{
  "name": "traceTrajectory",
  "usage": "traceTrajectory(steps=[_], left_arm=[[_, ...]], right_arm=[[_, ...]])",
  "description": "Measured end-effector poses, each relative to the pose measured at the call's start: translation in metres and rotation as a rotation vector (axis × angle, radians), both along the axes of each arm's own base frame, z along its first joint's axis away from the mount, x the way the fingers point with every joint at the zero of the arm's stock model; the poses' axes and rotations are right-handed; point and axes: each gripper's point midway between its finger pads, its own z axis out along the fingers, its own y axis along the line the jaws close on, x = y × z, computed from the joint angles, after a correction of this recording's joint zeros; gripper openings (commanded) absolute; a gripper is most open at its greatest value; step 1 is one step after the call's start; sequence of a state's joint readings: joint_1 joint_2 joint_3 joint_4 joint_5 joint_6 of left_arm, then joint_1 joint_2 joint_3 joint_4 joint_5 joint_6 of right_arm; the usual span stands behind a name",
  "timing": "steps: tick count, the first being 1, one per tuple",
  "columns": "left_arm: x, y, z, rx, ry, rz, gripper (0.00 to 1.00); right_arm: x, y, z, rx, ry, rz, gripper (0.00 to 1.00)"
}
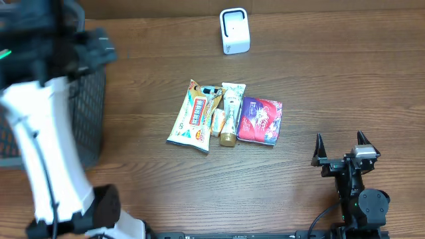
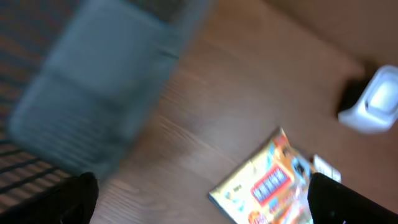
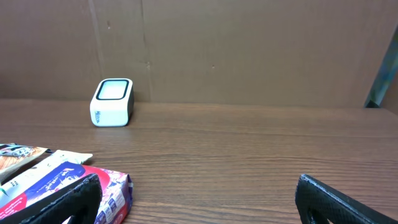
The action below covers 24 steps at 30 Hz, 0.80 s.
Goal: Scan the item barcode
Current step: 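Release the Kleenex pack and retract the left gripper beside the basket, then reach the right gripper to the purple Carefree box on the pile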
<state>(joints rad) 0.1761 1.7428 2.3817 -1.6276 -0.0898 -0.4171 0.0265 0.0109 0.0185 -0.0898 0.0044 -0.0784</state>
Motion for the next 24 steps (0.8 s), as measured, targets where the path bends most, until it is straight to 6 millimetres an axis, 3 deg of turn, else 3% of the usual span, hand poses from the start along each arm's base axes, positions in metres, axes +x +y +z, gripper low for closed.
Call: traceTrajectory(steps=[4, 7, 10, 13, 16, 20, 24], left_arm=[[-0.036, 0.048, 0.024, 0.003, -0.068, 0.158, 1.0], [-0.058, 0.071, 0.023, -0.012, -0.047, 0.247, 1.0], [-0.062, 0.086, 0.017, -0.025, -0.031, 0.293, 1.0], [-0.061, 0.09, 0.013, -0.035, -0.02, 0.301, 1.0], [-0.059, 0.089, 0.012, -0.04, -0.019, 0.297, 1.0], [-0.059, 0.089, 0.012, -0.042, -0.019, 0.296, 1.0], [-0.059, 0.089, 0.012, -0.044, -0.021, 0.295, 1.0]], right_arm=[[0.0, 0.0, 0.0, 0.0, 0.001, 0.0, 1.0], [0.0, 0.0, 0.0, 0.0, 0.001, 0.0, 1.0], [0.0, 0.0, 0.002, 0.0, -0.007, 0.0, 1.0], [-0.001, 0.008, 0.024, 0.024, -0.097, 0.049, 1.0], [-0.007, 0.033, 0.039, 0.076, -0.15, 0.199, 1.0], [-0.03, 0.072, 0.075, 0.114, -0.28, 0.46, 1.0], [-0.055, 0.088, 0.111, 0.094, -0.433, 0.587, 1.0]])
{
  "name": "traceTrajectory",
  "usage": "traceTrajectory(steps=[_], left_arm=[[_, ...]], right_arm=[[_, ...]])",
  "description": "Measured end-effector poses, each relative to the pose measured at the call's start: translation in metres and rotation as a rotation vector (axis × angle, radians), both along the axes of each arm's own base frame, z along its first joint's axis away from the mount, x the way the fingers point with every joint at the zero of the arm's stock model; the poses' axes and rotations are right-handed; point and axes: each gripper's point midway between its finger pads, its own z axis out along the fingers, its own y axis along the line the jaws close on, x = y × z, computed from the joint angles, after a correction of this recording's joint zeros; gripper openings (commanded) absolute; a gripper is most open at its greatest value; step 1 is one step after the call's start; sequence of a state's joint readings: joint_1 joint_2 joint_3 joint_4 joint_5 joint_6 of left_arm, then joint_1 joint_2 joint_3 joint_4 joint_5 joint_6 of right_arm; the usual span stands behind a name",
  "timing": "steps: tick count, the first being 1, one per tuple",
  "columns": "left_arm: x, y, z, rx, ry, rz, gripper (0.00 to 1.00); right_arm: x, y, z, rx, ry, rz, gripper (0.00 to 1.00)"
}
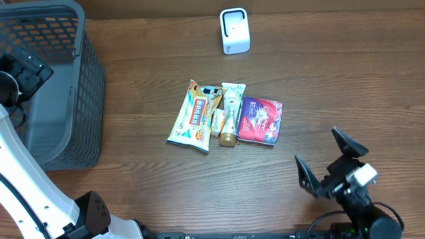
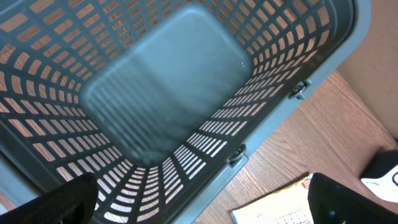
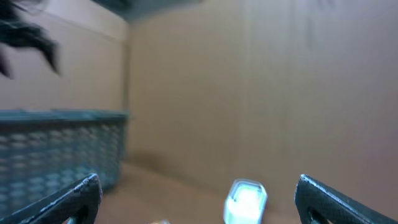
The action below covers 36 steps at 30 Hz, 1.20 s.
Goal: Scan the item barcode
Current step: 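Reach the right gripper to the purple Carefree box on the pile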
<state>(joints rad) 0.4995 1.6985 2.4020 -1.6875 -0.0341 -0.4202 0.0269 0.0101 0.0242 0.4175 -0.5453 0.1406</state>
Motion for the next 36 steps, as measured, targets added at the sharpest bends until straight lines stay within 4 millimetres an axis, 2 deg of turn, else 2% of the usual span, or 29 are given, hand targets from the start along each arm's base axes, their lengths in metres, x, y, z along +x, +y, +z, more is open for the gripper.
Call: traceTrajectory(steps=[4, 9, 11, 16, 21, 22, 24, 26, 28, 33, 36], left_arm=[[0.0, 0.0, 0.0, 0.0, 0.0, -0.001, 1.0], [0.0, 0.0, 0.0, -0.001, -0.001, -0.001, 1.0], [0.0, -0.001, 0.0, -0.002, 0.0, -0.002, 1.0], [0.0, -0.001, 0.0, -0.003, -0.001, -0.002, 1.0], [0.0, -0.001, 0.0, -0.003, -0.001, -0.002, 1.0], [0.0, -0.001, 0.0, -0.003, -0.001, -0.002, 1.0], [0.0, -0.001, 0.0, -0.003, -0.001, -0.002, 1.0], [0.0, -0.001, 0.0, -0.003, -0.001, -0.003, 1.0], [0.0, -0.001, 0.0, -0.003, -0.001, -0.002, 1.0], [0.0, -0.001, 0.0, -0.003, -0.001, -0.002, 1.0], [0.0, -0.001, 0.0, -0.003, -0.001, -0.002, 1.0]], right_arm=[[0.005, 0.0, 0.01, -0.006, 0.087, -0.006, 1.0], [0.033, -0.003, 0.028, -0.08, 0.408, -0.042, 1.0], [0.051, -0.002, 0.026, -0.11, 0.589, -0.041, 1.0], [0.101, 0.009, -0.012, -0.141, 1.035, 0.057, 1.0], [0.136, 0.036, -0.075, -0.063, 1.361, 0.275, 0.98], [0.14, 0.041, -0.092, -0.045, 1.418, 0.318, 0.89], [0.144, 0.05, -0.116, -0.031, 1.493, 0.364, 0.62], [0.144, 0.064, -0.141, -0.04, 1.572, 0.388, 0.44], [0.144, 0.081, -0.157, -0.064, 1.621, 0.371, 0.35], [0.139, 0.128, -0.168, -0.134, 1.634, 0.295, 0.05], [0.136, 0.144, -0.178, -0.163, 1.648, 0.165, 0.04]])
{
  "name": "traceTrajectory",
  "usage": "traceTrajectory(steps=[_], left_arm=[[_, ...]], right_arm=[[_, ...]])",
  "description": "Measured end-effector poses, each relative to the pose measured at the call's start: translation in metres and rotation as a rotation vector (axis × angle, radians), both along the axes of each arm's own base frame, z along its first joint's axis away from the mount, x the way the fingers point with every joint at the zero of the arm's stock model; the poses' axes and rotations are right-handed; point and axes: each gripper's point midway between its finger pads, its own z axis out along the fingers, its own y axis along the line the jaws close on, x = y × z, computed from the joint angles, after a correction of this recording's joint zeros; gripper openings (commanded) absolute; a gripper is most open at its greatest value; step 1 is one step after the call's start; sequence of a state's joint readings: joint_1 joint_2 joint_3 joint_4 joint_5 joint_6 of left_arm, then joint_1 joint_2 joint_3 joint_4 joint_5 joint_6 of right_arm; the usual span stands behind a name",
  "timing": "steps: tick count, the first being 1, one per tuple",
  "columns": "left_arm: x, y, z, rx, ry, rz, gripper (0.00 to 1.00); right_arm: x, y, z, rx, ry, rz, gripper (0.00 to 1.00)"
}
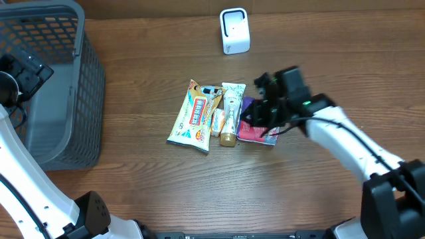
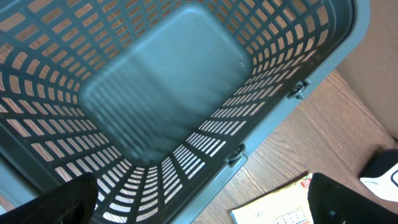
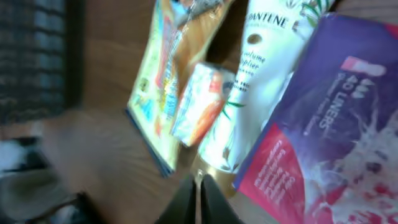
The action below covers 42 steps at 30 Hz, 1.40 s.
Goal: Scan the item barcode
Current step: 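Reach the right gripper to the purple Carefree box on the pile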
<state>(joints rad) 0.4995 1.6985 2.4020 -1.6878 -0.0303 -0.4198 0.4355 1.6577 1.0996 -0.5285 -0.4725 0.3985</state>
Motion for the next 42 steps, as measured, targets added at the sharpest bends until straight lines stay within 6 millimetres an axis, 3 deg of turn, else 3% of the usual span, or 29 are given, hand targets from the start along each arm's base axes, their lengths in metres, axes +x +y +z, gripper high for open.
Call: traceTrajectory(steps=[7, 14, 23, 29, 35, 42], left_arm=[[0.0, 0.0, 0.0, 0.0, 0.0, 0.0, 1.0], [0.0, 0.0, 0.0, 0.0, 0.0, 0.0, 1.0], [0.0, 0.0, 0.0, 0.0, 0.0, 0.0, 1.0], [0.0, 0.0, 0.0, 0.0, 0.0, 0.0, 1.0], [0.0, 0.0, 0.0, 0.0, 0.0, 0.0, 1.0], [0.0, 0.0, 0.0, 0.0, 0.0, 0.0, 1.0]], right_arm=[[0.01, 0.009, -0.02, -0.239, -0.1, -0.25, 0.04], [0.021, 0.007, -0.065, -0.353, -0.094, -0.349, 0.04], [0.039, 0.009, -0.057, -0.334, -0.176, -0.391, 0.04], [0.042, 0.013, -0.08, -0.348, -0.161, -0.375, 0.04], [0.044, 0.049, -0.071, -0.2, -0.188, -0.23, 0.04], [0.019, 0.083, -0.065, -0.098, -0.133, -0.075, 0.04]])
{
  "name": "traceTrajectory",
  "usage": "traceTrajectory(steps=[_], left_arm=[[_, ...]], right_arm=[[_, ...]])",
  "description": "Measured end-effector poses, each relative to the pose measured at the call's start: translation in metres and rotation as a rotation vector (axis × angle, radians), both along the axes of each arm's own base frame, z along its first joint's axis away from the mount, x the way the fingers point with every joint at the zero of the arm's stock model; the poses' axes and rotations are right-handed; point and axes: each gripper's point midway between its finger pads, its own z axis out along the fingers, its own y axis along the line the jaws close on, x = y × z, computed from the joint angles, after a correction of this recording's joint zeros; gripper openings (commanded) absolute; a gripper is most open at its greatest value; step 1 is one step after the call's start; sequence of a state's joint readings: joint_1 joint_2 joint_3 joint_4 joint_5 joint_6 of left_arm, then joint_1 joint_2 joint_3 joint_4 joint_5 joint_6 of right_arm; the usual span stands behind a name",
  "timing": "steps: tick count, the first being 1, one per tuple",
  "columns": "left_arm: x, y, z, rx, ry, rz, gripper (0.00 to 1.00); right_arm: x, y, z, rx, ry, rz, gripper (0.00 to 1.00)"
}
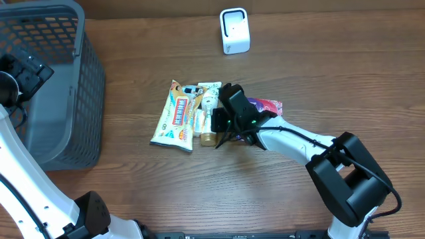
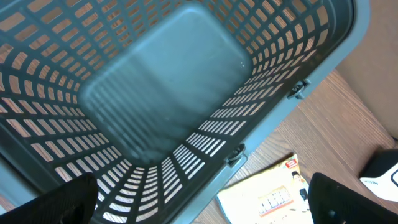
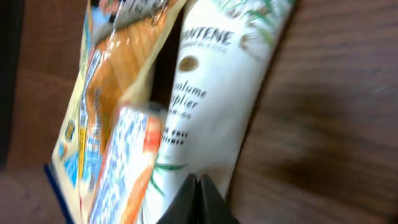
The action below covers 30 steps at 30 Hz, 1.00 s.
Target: Scan the item barcode
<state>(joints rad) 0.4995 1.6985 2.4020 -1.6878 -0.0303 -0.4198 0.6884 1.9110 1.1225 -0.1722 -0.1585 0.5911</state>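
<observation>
The white barcode scanner (image 1: 234,30) stands at the back of the table. Mid-table lie a yellow snack packet (image 1: 174,122), a small orange-and-white packet (image 1: 199,119), a white Pantene tube (image 1: 210,106) and a purple-red pack (image 1: 269,106), partly hidden by my right arm. My right gripper (image 1: 222,129) is shut and empty; in the right wrist view its tips (image 3: 198,182) press against the tube (image 3: 214,93), beside the yellow packet (image 3: 99,87). My left gripper (image 1: 23,70) hangs open over the basket, fingers (image 2: 74,199) apart.
A grey mesh basket (image 1: 73,86) fills the left side and most of the left wrist view (image 2: 161,93). The yellow packet (image 2: 267,199) and a corner of the scanner (image 2: 382,174) show past its rim.
My right gripper, still shut, has moved left from over the purple-red pack to the Pantene tube. The yellow packet, small packet and tube now lie further left. The left arm has not moved.
My right gripper first rested open at the front right while the left arm blurred over the basket. Then the right arm was raised, the left still above the basket. Later the right gripper was shut over the purple-red pack; now it presses the tube and the items sit further left.
</observation>
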Motion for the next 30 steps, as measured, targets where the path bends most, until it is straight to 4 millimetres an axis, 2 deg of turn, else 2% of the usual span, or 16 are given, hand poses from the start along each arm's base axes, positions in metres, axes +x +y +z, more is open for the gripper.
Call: traceTrajectory(steps=[3, 6, 7, 8, 9, 10, 11, 12, 16, 19, 24, 28, 30], left_arm=[[0.0, 0.0, 0.0, 0.0, 0.0, 0.0, 1.0], [0.0, 0.0, 0.0, 0.0, 0.0, 0.0, 1.0], [0.0, 0.0, 0.0, 0.0, 0.0, 0.0, 1.0], [0.0, 0.0, 0.0, 0.0, 0.0, 0.0, 1.0], [0.0, 0.0, 0.0, 0.0, 0.0, 0.0, 1.0], [0.0, 0.0, 0.0, 0.0, 0.0, 0.0, 1.0], [0.0, 0.0, 0.0, 0.0, 0.0, 0.0, 1.0], [0.0, 0.0, 0.0, 0.0, 0.0, 0.0, 1.0], [0.0, 0.0, 0.0, 0.0, 0.0, 0.0, 1.0], [0.0, 0.0, 0.0, 0.0, 0.0, 0.0, 1.0], [0.0, 0.0, 0.0, 0.0, 0.0, 0.0, 1.0], [0.0, 0.0, 0.0, 0.0, 0.0, 0.0, 1.0], [0.0, 0.0, 0.0, 0.0, 0.0, 0.0, 1.0]], right_arm=[[-0.007, 0.004, 0.004, -0.01, 0.039, 0.025, 0.04], [-0.008, -0.004, 0.015, -0.084, 0.085, 0.025, 0.05], [-0.006, -0.008, 0.021, -0.114, 0.089, 0.021, 0.09], [-0.002, -0.012, 0.032, -0.142, 0.086, 0.013, 0.18], [0.0, -0.018, 0.039, -0.169, 0.088, 0.003, 0.3], [0.004, -0.023, 0.049, -0.195, 0.08, -0.003, 0.49], [0.008, -0.031, 0.061, -0.228, 0.071, -0.011, 0.63], [0.015, -0.04, 0.076, -0.257, 0.046, -0.023, 0.72], [0.025, -0.07, 0.101, -0.348, -0.012, -0.055, 0.73], [0.022, -0.089, 0.09, -0.44, 0.001, -0.068, 0.77], [0.018, -0.101, 0.046, -0.547, 0.041, -0.057, 0.77], [0.018, -0.111, 0.006, -0.643, 0.088, -0.047, 0.61], [0.02, -0.117, -0.003, -0.693, 0.087, -0.054, 0.52]])
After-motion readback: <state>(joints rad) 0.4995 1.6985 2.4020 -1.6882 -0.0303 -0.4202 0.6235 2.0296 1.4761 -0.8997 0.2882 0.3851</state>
